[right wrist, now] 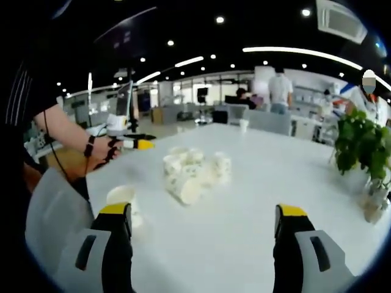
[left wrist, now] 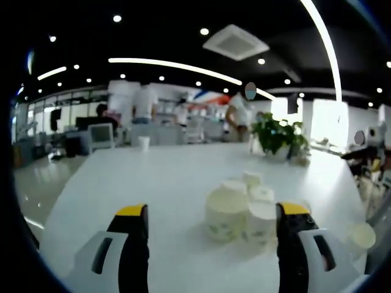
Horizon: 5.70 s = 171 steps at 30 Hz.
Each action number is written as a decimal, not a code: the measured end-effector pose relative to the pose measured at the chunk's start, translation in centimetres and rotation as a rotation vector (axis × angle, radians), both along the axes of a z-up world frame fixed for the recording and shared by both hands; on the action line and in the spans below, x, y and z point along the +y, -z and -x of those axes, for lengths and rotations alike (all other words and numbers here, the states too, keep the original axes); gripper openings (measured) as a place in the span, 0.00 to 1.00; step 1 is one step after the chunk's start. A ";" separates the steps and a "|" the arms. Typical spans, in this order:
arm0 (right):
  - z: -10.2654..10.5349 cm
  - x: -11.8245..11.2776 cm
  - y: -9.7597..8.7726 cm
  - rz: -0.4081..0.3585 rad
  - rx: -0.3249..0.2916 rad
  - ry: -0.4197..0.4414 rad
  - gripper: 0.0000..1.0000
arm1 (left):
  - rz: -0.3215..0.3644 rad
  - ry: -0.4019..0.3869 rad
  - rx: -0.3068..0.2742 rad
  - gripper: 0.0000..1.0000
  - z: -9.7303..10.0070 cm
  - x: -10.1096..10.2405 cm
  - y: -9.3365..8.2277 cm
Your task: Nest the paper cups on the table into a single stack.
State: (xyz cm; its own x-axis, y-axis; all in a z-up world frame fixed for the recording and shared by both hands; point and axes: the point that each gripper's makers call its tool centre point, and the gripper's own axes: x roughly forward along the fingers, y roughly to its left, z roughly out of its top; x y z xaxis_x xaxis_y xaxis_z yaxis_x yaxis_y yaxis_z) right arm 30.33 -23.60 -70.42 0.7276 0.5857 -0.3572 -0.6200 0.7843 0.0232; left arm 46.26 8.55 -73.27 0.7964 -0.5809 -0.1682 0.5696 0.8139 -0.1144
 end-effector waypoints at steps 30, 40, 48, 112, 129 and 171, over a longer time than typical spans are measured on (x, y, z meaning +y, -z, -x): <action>-0.4 -0.3 1.0 0.001 0.041 -0.005 0.93 | -0.070 0.036 0.032 0.77 -3.5 -1.3 4.2; -1.0 -0.1 1.4 0.008 0.049 -0.016 0.93 | -0.087 0.092 0.020 0.74 -3.9 -2.8 4.5; -1.1 0.1 1.8 0.014 0.062 -0.028 0.93 | -0.086 0.133 0.020 0.72 -4.2 -3.7 4.9; -2.2 1.4 2.7 0.027 0.078 -0.059 0.93 | -0.042 0.312 -0.008 0.40 -4.0 -5.7 3.1; -1.9 2.8 1.1 0.013 0.034 -0.064 0.92 | -0.019 0.338 -0.060 0.39 -0.8 -5.3 -3.3; -0.4 3.8 -0.5 -0.009 -0.030 -0.052 0.92 | 0.066 0.576 -0.108 0.38 11.3 -10.5 -8.8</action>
State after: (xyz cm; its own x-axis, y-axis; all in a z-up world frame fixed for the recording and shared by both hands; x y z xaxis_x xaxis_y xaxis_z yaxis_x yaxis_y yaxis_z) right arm 30.69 -19.76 -69.88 0.7065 0.6262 -0.3298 -0.6604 0.7508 0.0110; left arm 34.95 -1.97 -64.46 0.3596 -0.9316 -0.0522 0.9292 0.3626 -0.0708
